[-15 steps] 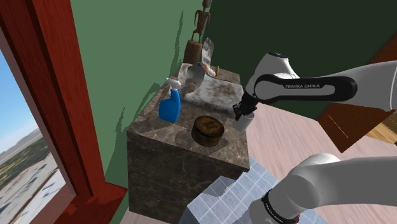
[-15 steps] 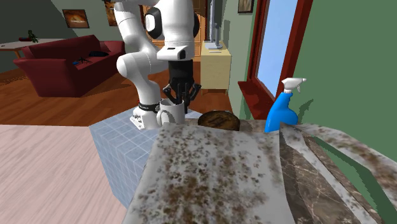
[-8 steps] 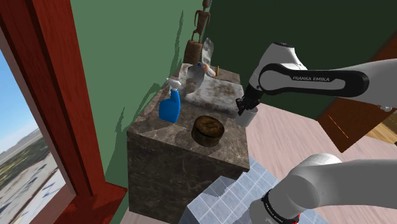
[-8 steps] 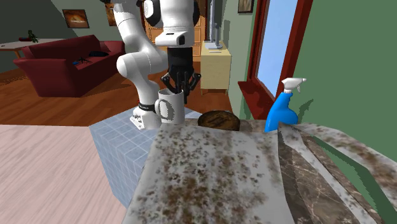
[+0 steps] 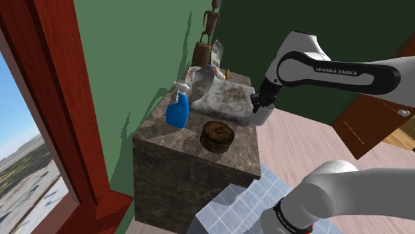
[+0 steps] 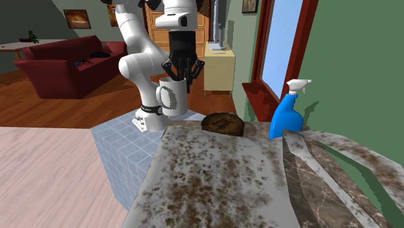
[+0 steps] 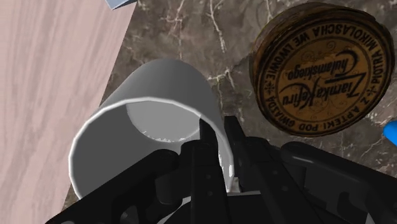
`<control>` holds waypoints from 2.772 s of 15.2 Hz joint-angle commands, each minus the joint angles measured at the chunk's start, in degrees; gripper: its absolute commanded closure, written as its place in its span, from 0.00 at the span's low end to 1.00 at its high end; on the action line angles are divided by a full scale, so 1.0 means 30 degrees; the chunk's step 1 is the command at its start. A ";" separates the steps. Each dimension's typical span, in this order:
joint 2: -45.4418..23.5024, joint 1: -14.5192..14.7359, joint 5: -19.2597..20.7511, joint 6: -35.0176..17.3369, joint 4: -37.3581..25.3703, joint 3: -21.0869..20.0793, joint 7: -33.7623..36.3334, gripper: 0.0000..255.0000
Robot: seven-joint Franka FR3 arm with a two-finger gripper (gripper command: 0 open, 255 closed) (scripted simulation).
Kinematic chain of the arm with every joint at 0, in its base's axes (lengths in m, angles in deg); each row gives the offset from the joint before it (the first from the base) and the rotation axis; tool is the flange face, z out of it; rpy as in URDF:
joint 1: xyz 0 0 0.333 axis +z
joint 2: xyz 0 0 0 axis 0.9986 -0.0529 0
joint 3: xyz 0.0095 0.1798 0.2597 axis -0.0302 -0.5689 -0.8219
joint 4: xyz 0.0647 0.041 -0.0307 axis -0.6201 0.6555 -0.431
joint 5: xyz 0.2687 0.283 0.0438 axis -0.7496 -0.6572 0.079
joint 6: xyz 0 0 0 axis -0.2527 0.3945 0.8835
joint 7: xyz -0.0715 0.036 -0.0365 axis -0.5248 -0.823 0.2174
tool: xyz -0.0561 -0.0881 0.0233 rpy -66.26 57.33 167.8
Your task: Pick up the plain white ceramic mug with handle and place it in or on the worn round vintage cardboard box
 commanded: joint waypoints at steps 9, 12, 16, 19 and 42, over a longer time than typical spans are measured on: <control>-0.3663 0.1546 -0.1361 0.0471 -0.3851 -0.3047 0.3664 1.00; -0.5181 0.1914 -0.1519 0.0686 -0.5506 -0.3985 0.4893 1.00; -0.5331 0.1913 -0.1488 -0.0359 -0.4607 -0.4016 0.4984 1.00; -0.5491 0.1909 -0.1457 -0.1152 -0.3970 -0.4042 0.5058 1.00; -0.6418 0.1856 -0.1264 -0.4070 -0.1964 -0.4158 0.5384 0.00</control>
